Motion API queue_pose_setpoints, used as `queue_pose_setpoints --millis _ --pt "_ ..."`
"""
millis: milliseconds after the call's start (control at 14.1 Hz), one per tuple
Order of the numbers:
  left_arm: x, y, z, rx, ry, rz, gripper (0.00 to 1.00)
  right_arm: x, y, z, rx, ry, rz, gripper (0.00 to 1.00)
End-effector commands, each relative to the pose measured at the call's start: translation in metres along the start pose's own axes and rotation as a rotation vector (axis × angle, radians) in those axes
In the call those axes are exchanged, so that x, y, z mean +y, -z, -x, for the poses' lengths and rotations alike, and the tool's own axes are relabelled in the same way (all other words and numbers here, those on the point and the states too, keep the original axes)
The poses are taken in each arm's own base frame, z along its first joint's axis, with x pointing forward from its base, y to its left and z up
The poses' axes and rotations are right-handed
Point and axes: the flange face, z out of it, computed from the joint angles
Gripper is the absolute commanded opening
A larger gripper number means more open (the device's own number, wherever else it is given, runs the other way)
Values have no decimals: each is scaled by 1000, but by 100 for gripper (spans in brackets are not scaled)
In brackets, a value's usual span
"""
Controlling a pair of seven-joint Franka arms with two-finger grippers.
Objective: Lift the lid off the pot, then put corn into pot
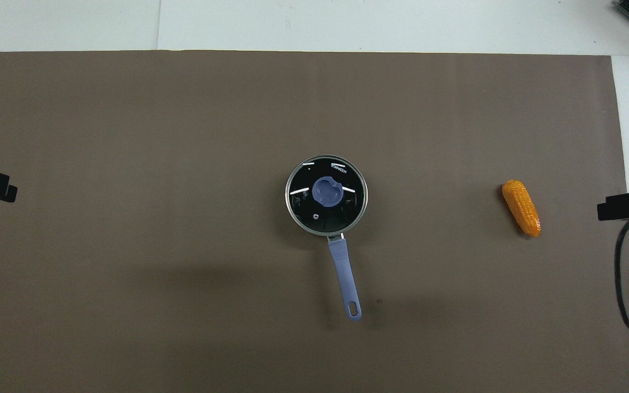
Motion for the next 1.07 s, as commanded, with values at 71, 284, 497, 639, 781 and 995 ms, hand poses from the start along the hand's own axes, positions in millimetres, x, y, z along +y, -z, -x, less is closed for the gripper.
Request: queue_pose_setpoints --millis 71,284,497,639,781,995 --pt "2 2 -3 6 -10 -12 100 4 -2 4 18 19 -14 100" --pt "11 -4 -6 7 -22 -13 100 4 -2 4 18 19 -15 100" --pt "30 -19 -15 13 -51 3 100 4 -2 4 16 19 -15 100" --pt "49 -28 -20 18 -71 1 100 4 -3 3 15 19 -16 100" --pt "67 -34 -24 36 -49 3 100 10 -25 -3 -11 42 -16 100" --pt "106 -47 -29 55 -35 2 100 30 -61 -17 35 204 -9 100"
